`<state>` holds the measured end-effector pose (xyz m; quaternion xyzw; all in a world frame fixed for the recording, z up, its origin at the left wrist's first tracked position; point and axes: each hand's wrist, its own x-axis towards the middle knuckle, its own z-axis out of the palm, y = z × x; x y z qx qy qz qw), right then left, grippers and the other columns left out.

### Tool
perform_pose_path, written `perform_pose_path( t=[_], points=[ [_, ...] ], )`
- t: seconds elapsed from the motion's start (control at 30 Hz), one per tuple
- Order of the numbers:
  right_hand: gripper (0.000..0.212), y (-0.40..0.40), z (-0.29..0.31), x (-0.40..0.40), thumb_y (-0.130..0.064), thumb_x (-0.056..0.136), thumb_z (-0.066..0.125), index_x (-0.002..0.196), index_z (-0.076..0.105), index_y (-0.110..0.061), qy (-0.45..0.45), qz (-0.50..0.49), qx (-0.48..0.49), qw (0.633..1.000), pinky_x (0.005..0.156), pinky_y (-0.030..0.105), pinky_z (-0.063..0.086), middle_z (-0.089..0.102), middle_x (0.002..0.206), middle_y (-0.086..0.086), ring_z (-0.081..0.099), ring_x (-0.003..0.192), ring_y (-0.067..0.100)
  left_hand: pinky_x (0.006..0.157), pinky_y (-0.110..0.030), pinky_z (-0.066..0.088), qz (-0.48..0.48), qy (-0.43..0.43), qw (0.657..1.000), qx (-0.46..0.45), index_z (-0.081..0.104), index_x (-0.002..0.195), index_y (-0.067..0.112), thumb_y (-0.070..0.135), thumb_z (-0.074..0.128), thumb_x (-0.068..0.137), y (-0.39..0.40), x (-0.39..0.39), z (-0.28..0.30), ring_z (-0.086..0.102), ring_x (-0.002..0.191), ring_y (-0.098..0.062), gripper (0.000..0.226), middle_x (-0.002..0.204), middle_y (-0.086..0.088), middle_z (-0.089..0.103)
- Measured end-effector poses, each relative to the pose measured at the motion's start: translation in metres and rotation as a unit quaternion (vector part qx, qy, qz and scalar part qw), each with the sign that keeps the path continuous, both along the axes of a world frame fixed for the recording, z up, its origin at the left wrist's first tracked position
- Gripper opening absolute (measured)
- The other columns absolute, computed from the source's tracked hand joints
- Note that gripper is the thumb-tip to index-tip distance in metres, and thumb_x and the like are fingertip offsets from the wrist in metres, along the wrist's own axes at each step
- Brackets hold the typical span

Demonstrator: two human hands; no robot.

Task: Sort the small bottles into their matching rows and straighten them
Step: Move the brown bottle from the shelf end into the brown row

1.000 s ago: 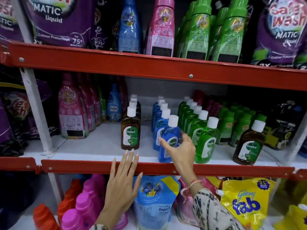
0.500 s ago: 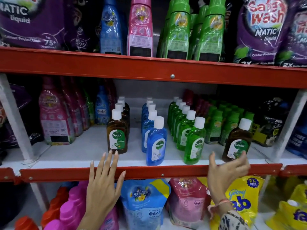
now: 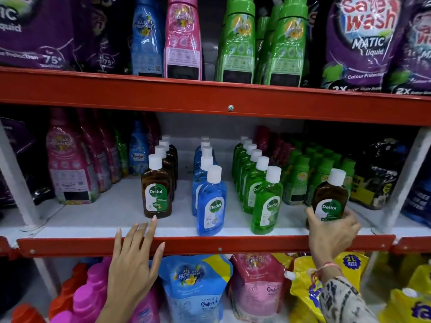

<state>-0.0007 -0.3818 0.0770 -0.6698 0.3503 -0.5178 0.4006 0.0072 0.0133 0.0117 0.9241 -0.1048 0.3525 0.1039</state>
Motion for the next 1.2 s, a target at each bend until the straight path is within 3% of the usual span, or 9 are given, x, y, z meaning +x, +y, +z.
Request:
perform_pose_path(
  t=[0.17,0.27,0.37,0.47,0.6,0.67,0.83,0.93,1.2],
  points=[
    [0.078,0.027,0.011,-0.015,-0.038,0.063,0.084,0.121,0.048,0.0,-0.026,0.029,-0.023,0.999,0.091,0.043,0.041,0.054,0.121,0.021,0.05,0.112,0.035,0.116,-0.05,0.022,-0.01,0.011,1.0,0.009,0.046,0.145,0.012,0.054,0.017,0.102,0.004,-0.001,0.003,0.055,0.128,-0.035,0.067,0.134,-0.016,0.063],
    [0.077,0.06,0.021,-0.029,-0.042,0.061,0.085,0.12,0.05,-0.005,-0.051,0.067,-0.036,0.996,0.09,0.042,0.046,0.056,0.12,0.016,0.055,0.107,0.03,0.121,-0.047,0.015,-0.019,0.021,0.999,0.021,0.033,0.153,0.014,0.055,0.02,0.101,0.01,-0.002,0.002,0.035,0.145,-0.025,0.068,0.156,-0.01,0.042],
    [0.086,0.109,0.03,-0.047,-0.043,0.06,0.086,0.13,0.047,-0.013,-0.069,0.168,-0.005,0.983,0.084,0.034,0.053,0.058,0.122,0.009,0.06,0.097,0.021,0.123,-0.047,0.014,-0.023,0.015,0.999,0.019,0.025,0.156,0.012,0.053,0.028,0.098,0.019,-0.002,0.0,0.022,0.152,-0.022,0.071,0.164,-0.008,0.027],
    [0.101,0.163,0.036,-0.06,-0.062,0.052,0.081,0.137,0.043,-0.024,-0.061,0.268,-0.015,0.961,0.084,0.033,0.056,0.06,0.12,0.002,0.064,0.098,0.018,0.124,-0.041,0.011,-0.018,0.009,0.999,0.027,0.026,0.155,0.006,0.052,0.032,0.096,0.034,-0.001,0.002,0.02,0.152,-0.023,0.074,0.165,-0.011,0.024],
    [0.094,0.228,0.038,-0.054,-0.055,0.051,0.084,0.132,0.05,-0.024,-0.077,0.356,-0.033,0.931,0.081,0.011,0.052,0.056,0.112,-0.011,0.06,0.099,-0.001,0.124,-0.035,0.008,-0.017,0.021,0.999,0.028,0.026,0.153,0.002,0.054,0.032,0.096,0.054,0.001,0.003,0.02,0.152,-0.023,0.077,0.163,-0.014,0.025],
    [0.092,0.257,0.037,-0.04,-0.057,0.051,0.083,0.131,0.051,-0.026,-0.08,0.372,-0.052,0.923,0.084,0.016,0.053,0.053,0.109,-0.017,0.059,0.099,-0.001,0.123,-0.034,0.009,-0.023,0.026,0.999,0.029,0.029,0.152,0.001,0.053,0.027,0.1,0.062,0.001,0.002,0.022,0.15,-0.023,0.074,0.162,-0.015,0.029],
    [0.083,0.297,0.028,-0.004,-0.055,0.058,0.081,0.128,0.05,-0.024,-0.032,0.383,-0.095,0.918,0.085,0.017,0.046,0.045,0.105,-0.014,0.051,0.097,0.003,0.124,-0.033,0.009,-0.039,0.022,0.999,0.019,0.031,0.152,0.001,0.044,0.021,0.103,0.07,0.0,0.002,0.028,0.148,-0.024,0.066,0.16,-0.015,0.031],
    [0.082,0.306,0.018,0.012,-0.058,0.059,0.078,0.125,0.05,-0.02,0.01,0.367,-0.116,0.923,0.085,0.03,0.05,0.049,0.106,-0.006,0.057,0.103,0.017,0.123,-0.031,0.007,-0.042,0.027,0.999,0.005,0.034,0.15,0.0,0.043,0.02,0.104,0.069,0.0,0.002,0.028,0.147,-0.022,0.064,0.158,-0.016,0.035],
    [0.078,0.313,0.005,0.024,-0.06,0.061,0.076,0.121,0.052,-0.016,0.048,0.328,-0.141,0.933,0.082,0.036,0.049,0.053,0.109,0.002,0.058,0.104,0.025,0.122,-0.027,0.003,-0.052,0.082,0.994,-0.044,0.036,0.149,0.006,0.051,0.008,0.103,0.068,-0.001,0.01,0.034,0.145,-0.021,0.07,0.154,-0.009,0.044]
  ],
)
